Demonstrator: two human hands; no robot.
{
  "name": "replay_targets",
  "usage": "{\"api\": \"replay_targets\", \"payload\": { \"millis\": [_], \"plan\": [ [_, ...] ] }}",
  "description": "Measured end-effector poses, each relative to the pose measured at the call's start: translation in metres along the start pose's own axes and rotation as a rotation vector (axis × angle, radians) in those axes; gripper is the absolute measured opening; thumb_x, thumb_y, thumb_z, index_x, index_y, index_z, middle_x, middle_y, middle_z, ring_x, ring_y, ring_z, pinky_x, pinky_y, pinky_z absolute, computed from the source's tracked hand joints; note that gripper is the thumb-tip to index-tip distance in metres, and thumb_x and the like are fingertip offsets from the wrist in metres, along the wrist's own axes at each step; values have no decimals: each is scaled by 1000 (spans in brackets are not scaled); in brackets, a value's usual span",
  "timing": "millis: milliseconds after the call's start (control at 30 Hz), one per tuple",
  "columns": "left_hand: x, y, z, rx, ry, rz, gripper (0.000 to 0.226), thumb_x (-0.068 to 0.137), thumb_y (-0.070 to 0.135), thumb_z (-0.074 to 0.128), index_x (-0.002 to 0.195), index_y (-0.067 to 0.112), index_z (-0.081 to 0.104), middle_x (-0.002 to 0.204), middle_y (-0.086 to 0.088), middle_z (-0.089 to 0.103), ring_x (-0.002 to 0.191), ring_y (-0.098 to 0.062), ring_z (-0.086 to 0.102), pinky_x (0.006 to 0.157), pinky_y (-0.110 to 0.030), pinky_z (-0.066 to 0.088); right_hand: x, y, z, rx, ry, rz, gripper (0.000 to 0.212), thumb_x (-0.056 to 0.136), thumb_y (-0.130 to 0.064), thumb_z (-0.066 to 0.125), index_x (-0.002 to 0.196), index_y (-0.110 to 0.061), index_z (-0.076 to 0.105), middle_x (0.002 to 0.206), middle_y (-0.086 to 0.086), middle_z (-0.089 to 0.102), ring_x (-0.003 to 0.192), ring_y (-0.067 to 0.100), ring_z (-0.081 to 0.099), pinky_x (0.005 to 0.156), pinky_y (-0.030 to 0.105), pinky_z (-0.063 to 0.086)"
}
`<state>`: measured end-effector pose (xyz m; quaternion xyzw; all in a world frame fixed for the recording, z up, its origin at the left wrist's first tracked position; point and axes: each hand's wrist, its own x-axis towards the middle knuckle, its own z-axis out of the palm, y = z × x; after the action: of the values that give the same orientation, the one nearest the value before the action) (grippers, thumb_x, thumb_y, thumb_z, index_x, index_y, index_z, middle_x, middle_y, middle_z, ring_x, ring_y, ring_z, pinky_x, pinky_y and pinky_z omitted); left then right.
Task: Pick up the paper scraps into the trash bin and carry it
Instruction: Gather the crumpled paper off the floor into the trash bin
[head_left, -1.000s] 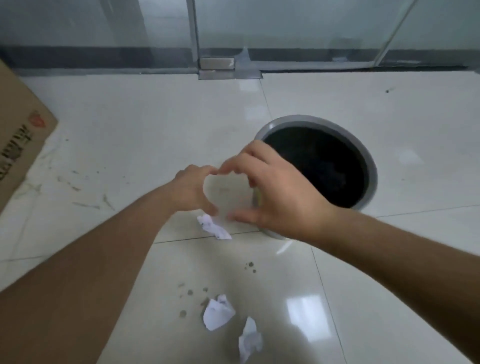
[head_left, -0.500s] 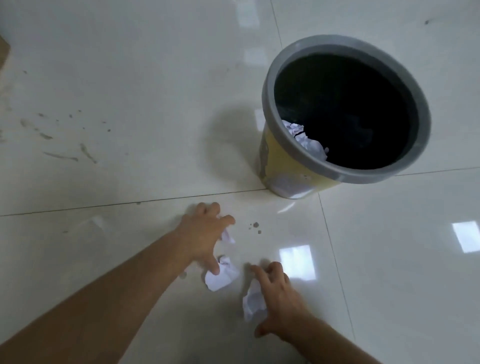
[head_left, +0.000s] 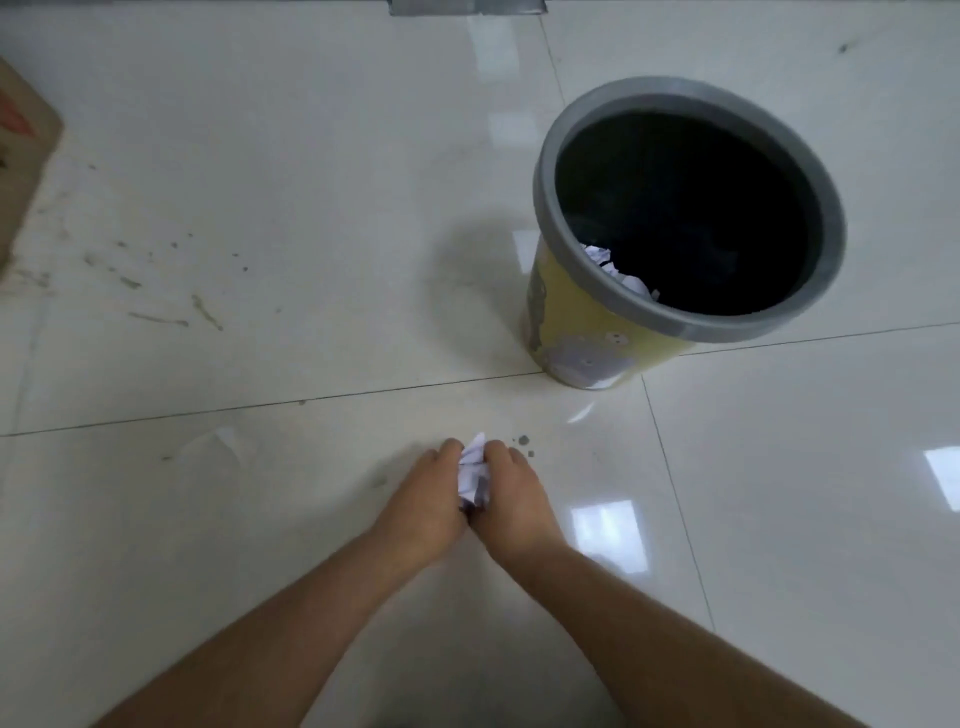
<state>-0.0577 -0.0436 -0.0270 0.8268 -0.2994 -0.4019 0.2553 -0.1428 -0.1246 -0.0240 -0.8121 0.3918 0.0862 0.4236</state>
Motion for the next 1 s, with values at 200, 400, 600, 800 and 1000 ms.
{"api": "replay_targets", "payload": {
  "millis": [200, 400, 600, 800, 1000],
  "plan": [
    [23, 111, -128, 232, 344, 177, 18, 81, 7, 57, 95, 9, 46, 101, -16, 62, 89, -36, 60, 60, -32, 33, 43, -109, -106, 43, 286, -305, 28, 76, -5, 63, 102, -11, 57, 101, 8, 63, 92, 25, 61, 78, 39, 51],
    [24, 225, -193, 297, 476, 404, 20, 83, 13, 58, 92, 12, 40, 94, -7, 49, 77, -24, 45, 56, -31, 31, 34, -168, -237, 28, 381, -375, 34, 77, -13, 71, 107, -11, 55, 101, 6, 65, 83, 20, 59, 58, 21, 44],
    [51, 292, -154, 319, 305, 443, 31, 79, 16, 66, 97, 16, 41, 96, -5, 50, 72, -17, 52, 54, -27, 35, 21, -121, -307, -117, 453, -247, 51, 72, -20, 75, 118, -16, 54, 104, 2, 63, 83, 17, 55, 65, 23, 38],
    [58, 310, -135, 284, 257, 411, 60, 72, 12, 73, 125, 12, 43, 110, -7, 51, 93, -26, 56, 70, -33, 48, 19, -87, -325, -156, 452, -190, 76, 65, -19, 79, 133, -24, 45, 120, 5, 60, 93, 16, 51, 78, 25, 39],
    [37, 264, -178, 61, 238, 323, 107, 61, 25, 89, 147, 30, 25, 149, -7, 36, 135, -27, 40, 107, -44, 43, 11, -83, -319, -239, 417, -111, 100, 63, -17, 85, 144, -30, 29, 133, 9, 44, 111, 26, 52, 94, 34, 50]
  ]
}}
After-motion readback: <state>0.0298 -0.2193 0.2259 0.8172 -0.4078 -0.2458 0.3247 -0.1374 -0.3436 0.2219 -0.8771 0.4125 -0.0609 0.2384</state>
